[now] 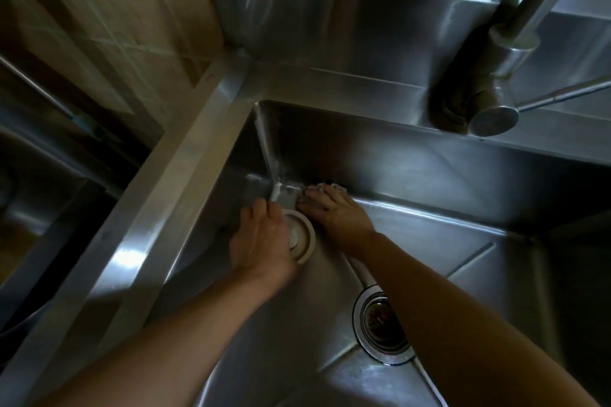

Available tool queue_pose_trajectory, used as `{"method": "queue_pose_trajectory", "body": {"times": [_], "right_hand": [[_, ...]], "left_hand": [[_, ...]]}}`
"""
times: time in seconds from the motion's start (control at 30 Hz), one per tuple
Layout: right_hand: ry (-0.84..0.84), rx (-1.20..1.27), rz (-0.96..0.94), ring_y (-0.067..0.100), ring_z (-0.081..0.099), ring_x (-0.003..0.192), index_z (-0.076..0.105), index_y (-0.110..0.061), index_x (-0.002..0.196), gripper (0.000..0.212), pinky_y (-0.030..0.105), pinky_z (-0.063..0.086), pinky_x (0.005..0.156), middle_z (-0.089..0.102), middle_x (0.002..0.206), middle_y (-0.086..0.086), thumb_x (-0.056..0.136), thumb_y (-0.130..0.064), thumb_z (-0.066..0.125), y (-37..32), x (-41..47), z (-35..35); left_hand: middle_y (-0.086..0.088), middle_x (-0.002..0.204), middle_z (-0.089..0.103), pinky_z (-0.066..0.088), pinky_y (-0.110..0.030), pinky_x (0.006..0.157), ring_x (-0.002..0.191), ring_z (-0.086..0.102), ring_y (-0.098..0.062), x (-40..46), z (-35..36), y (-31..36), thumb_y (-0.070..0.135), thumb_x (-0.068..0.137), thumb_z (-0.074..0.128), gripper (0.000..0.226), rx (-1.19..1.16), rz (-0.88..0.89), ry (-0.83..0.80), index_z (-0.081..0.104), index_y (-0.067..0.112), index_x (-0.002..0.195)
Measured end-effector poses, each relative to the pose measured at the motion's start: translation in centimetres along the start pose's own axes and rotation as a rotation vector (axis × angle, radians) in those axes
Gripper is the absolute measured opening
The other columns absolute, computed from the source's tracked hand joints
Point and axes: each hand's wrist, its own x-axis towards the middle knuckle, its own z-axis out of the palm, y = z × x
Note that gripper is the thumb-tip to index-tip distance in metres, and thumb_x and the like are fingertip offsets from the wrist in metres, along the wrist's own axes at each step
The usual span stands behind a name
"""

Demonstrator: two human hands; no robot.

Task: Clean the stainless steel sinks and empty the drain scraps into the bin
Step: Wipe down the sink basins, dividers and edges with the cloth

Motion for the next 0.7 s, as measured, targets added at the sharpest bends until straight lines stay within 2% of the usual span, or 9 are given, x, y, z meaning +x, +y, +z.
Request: {"method": "queue_pose_trajectory", "body": {"times": [0.07, 0.2, 0.33, 0.37, 0.43, 0.5, 0.57, 0.63, 0.7], "right_hand": [[0.001, -0.024, 0.054, 0.034, 0.063, 0.109, 0.069, -0.023, 0.113, 0.044, 0.051, 0.047, 0.091, 0.065, 0.123, 0.008, 0.080, -0.032, 0.041, 1.3, -2.3, -0.4], [0.065, -0.005, 0.192, 0.036, 0.061, 0.112, 0.064, -0.023, 0.122, 0.044, 0.051, 0.044, 0.096, 0.060, 0.130, 0.008, 0.080, -0.022, 0.051, 5.5, -8.4, -0.4], [-0.026, 0.121, 0.356, 0.035, 0.030, 0.139, 0.043, -0.028, 0.141, 0.052, 0.046, 0.027, 0.114, 0.031, 0.154, 0.001, 0.090, -0.025, 0.046, 7.1, -11.4, -0.1], [0.001, 0.141, 0.358, 0.038, 0.033, 0.137, 0.047, -0.028, 0.139, 0.050, 0.046, 0.030, 0.113, 0.033, 0.153, 0.003, 0.090, -0.029, 0.042, 6.7, -11.4, 0.3], [0.064, 0.181, 0.332, 0.041, 0.050, 0.119, 0.062, -0.029, 0.125, 0.043, 0.044, 0.045, 0.101, 0.050, 0.142, 0.005, 0.088, -0.033, 0.041, 5.6, -12.2, 1.4], [0.135, 0.194, 0.272, 0.035, 0.059, 0.104, 0.068, -0.030, 0.116, 0.033, 0.036, 0.053, 0.089, 0.059, 0.131, -0.001, 0.083, -0.027, 0.064, 3.9, -14.0, 2.0], [0.205, 0.197, 0.209, 0.027, 0.059, 0.096, 0.071, -0.030, 0.107, 0.042, 0.026, 0.052, 0.080, 0.064, 0.123, -0.006, 0.067, -0.025, 0.083, 2.2, -16.4, 2.1], [0.209, 0.206, 0.167, 0.020, 0.051, 0.097, 0.073, -0.031, 0.099, 0.036, 0.023, 0.046, 0.080, 0.067, 0.117, -0.009, 0.065, -0.027, 0.084, 0.8, -18.3, 2.0], [0.201, 0.222, 0.161, 0.016, 0.049, 0.093, 0.074, -0.033, 0.093, 0.020, 0.019, 0.047, 0.072, 0.068, 0.112, -0.012, 0.074, -0.028, 0.071, 0.4, -19.6, 1.9]], "left_hand": [[-0.001, 0.134, 0.031, 0.046, -0.031, 0.085, 0.125, 0.034, -0.022, -0.1, 0.2, 0.7, 0.030, 0.071, 0.079, 0.075, -0.017, 0.031, -0.011, 0.036, 0.019, 0.131], [-0.001, 0.135, 0.032, 0.044, -0.034, 0.092, 0.125, 0.035, -0.023, -0.2, 1.0, 3.0, 0.034, 0.067, 0.081, 0.080, -0.015, 0.110, -0.046, 0.036, 0.020, 0.132], [-0.004, 0.137, 0.032, 0.037, -0.034, 0.101, 0.127, 0.034, -0.024, 0.8, 2.0, 5.9, 0.040, 0.065, 0.082, 0.088, 0.031, 0.149, -0.079, 0.035, 0.016, 0.136], [-0.006, 0.138, 0.031, 0.036, -0.034, 0.103, 0.128, 0.033, -0.025, 1.2, 2.2, 6.5, 0.040, 0.065, 0.082, 0.090, 0.028, 0.148, -0.084, 0.034, 0.014, 0.137], [-0.008, 0.140, 0.030, 0.035, -0.034, 0.103, 0.131, 0.031, -0.026, 1.8, 2.8, 7.9, 0.039, 0.064, 0.083, 0.094, 0.013, 0.130, -0.104, 0.033, 0.012, 0.138], [-0.009, 0.140, 0.032, 0.037, -0.035, 0.102, 0.130, 0.033, -0.028, 2.5, 3.3, 9.2, 0.038, 0.062, 0.085, 0.094, -0.018, 0.121, -0.112, 0.034, 0.012, 0.137], [-0.009, 0.137, 0.034, 0.039, -0.037, 0.100, 0.127, 0.038, -0.030, 2.9, 3.7, 10.6, 0.036, 0.061, 0.085, 0.089, -0.072, 0.122, -0.122, 0.038, 0.012, 0.133], [-0.008, 0.135, 0.036, 0.040, -0.037, 0.098, 0.127, 0.038, -0.030, 3.4, 4.2, 12.2, 0.036, 0.062, 0.085, 0.085, -0.108, 0.135, -0.133, 0.039, 0.013, 0.130], [-0.007, 0.134, 0.037, 0.040, -0.036, 0.098, 0.127, 0.039, -0.029, 3.7, 5.0, 13.9, 0.036, 0.062, 0.085, 0.084, -0.123, 0.172, -0.144, 0.040, 0.013, 0.130]]}}
